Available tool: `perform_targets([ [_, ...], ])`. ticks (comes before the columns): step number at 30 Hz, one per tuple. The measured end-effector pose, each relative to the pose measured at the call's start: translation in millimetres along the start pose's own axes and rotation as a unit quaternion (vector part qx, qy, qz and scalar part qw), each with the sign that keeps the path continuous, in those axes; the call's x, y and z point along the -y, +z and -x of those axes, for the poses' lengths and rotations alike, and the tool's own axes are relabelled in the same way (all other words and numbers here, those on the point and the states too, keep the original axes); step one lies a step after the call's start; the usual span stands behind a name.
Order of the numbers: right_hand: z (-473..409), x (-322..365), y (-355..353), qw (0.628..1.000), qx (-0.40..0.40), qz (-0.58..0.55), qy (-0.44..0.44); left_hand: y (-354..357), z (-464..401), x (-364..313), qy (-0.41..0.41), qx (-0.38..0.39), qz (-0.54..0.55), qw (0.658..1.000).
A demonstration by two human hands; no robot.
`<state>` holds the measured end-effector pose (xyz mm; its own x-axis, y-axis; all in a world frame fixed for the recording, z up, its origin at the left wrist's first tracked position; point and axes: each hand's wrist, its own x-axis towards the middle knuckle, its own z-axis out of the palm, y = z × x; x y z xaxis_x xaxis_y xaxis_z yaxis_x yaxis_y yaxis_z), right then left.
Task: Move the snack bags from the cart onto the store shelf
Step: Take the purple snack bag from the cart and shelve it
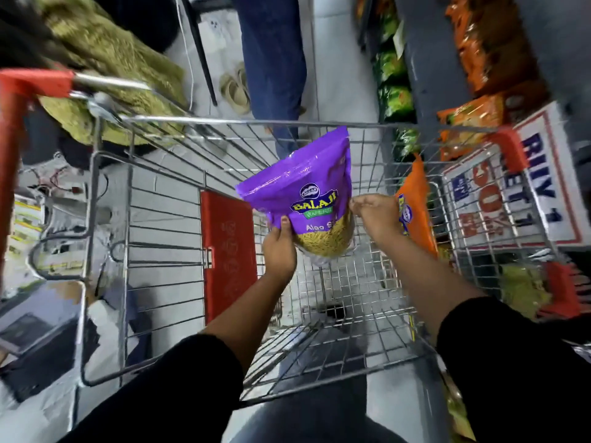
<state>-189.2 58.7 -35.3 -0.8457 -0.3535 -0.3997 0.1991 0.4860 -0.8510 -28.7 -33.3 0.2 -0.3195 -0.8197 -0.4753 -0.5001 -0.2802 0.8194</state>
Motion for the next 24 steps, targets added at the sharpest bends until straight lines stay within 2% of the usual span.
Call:
perform_targets([
  [6,69,86,-49,0.993,-0.051,-0.101,-0.035,-30,39,-76,0.103,0.019,0.027,0.994],
  [10,129,149,-96,0.977,-0.104,-0.148,-0.114,-47,65,-143,0.187,0.076,0.035,0.979],
  [16,218,225,-188,0.935,-0.186,-0.216,-0.209,-51,158,-277,0.328,0.177,0.089,0.923],
  [19,265,257,-239,0.908,-0.233,-0.234,-0.257,-41,220,-336,0.398,0.231,0.142,0.876],
  [24,343,307,-319,0.849,-0.339,-0.243,-0.324,-15,319,-409,0.448,0.301,0.218,0.813],
])
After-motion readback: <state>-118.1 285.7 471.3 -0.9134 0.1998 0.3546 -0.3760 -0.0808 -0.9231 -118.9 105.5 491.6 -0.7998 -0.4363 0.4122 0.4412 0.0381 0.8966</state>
